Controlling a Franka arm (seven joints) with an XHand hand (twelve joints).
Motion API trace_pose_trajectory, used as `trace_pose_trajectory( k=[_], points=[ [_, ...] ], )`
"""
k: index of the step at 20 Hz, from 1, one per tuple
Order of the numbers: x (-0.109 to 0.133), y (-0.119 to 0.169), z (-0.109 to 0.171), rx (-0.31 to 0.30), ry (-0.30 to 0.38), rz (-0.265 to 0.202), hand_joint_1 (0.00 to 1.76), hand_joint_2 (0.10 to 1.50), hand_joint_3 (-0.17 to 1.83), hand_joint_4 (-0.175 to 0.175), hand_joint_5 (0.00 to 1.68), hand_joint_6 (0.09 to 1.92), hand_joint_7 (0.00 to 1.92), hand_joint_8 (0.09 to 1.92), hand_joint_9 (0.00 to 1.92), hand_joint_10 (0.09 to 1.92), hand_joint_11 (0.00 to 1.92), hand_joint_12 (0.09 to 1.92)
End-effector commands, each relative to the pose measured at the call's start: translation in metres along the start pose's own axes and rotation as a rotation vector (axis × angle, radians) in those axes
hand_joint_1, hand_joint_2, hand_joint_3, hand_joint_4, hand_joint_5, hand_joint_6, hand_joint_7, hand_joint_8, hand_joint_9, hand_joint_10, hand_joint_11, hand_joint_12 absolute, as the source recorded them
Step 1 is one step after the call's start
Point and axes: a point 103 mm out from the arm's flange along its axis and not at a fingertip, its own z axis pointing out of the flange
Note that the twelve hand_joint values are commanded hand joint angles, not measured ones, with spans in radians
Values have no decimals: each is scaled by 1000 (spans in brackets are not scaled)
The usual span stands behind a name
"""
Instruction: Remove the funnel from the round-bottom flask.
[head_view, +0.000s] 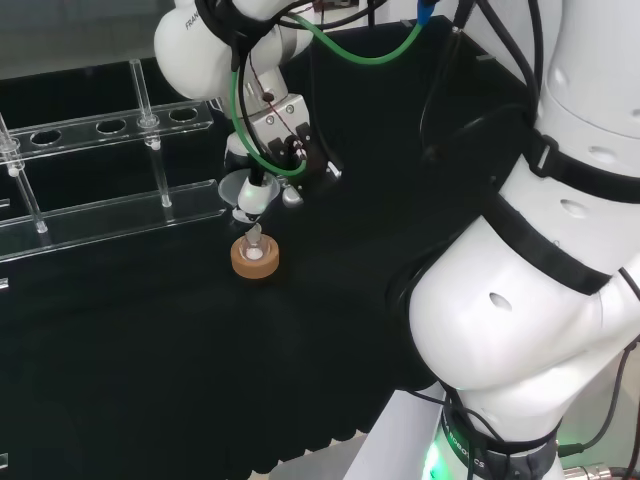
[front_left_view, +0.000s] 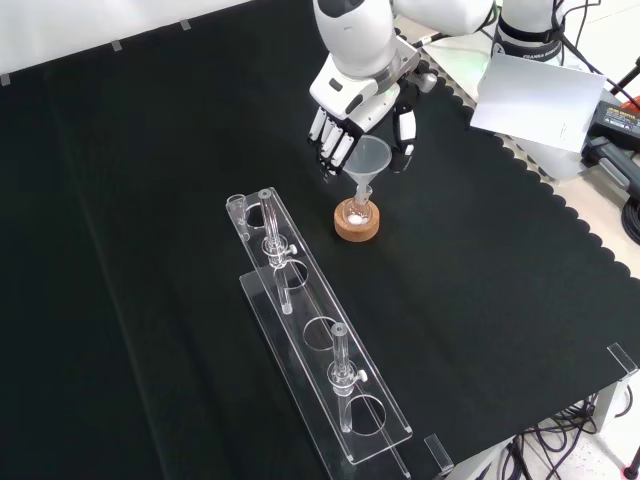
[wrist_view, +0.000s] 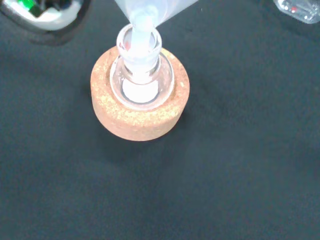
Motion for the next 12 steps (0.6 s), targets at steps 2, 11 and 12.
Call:
trace_pose_trajectory(
  k=[2, 11, 12],
  points=[
    [-4, -13, -22, -6, -61, 35, 820, 633, 494, -36, 560, 87, 568, 692, 899, 484, 655, 1236],
    [0, -33, -52, -30, -99, 48, 801, 632, 507, -37, 547, 87, 569, 679, 904, 467, 661, 1229],
    [0, -36, -56, -37, -101, 50, 799, 632, 507, -37, 546, 87, 568, 679, 904, 467, 661, 1229]
  ],
)
